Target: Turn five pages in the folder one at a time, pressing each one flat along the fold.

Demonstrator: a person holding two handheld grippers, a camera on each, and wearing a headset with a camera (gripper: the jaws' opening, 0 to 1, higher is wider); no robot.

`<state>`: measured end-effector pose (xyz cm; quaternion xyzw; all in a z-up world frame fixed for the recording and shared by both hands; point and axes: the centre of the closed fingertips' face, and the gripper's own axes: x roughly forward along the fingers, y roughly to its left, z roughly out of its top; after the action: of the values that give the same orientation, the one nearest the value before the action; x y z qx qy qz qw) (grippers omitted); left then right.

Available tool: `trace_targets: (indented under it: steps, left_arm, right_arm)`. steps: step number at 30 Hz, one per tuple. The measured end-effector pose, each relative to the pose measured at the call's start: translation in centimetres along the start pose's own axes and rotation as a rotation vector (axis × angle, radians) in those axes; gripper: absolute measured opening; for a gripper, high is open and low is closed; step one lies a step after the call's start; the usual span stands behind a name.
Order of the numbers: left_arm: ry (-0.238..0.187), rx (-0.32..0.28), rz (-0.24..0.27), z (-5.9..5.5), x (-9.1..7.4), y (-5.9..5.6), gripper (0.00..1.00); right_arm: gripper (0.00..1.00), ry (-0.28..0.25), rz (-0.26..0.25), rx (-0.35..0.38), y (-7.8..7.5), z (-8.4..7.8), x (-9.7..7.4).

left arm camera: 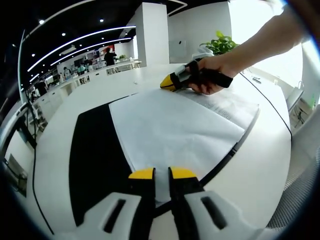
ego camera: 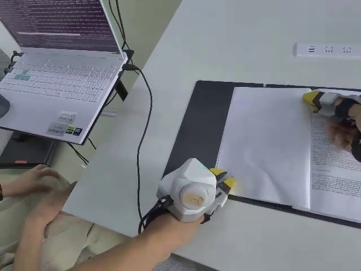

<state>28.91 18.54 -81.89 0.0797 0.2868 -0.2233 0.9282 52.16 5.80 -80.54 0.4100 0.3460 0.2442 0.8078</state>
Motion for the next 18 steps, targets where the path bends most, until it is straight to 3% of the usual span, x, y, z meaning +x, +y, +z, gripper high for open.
trace_targets:
  steps: [12,18]
  left_arm:
    - [-0.008,-0.002,0.002,0.0,0.0,0.0,0.09]
    - [-0.014,-0.004,0.006,0.0,0.0,0.0,0.09]
  right_arm:
    - [0.0,-0.057,-0.023,0.009,-0.3,1.7,1.0]
    - [0.0,-0.051,-0.024,0.011,-0.2,1.6,1.0]
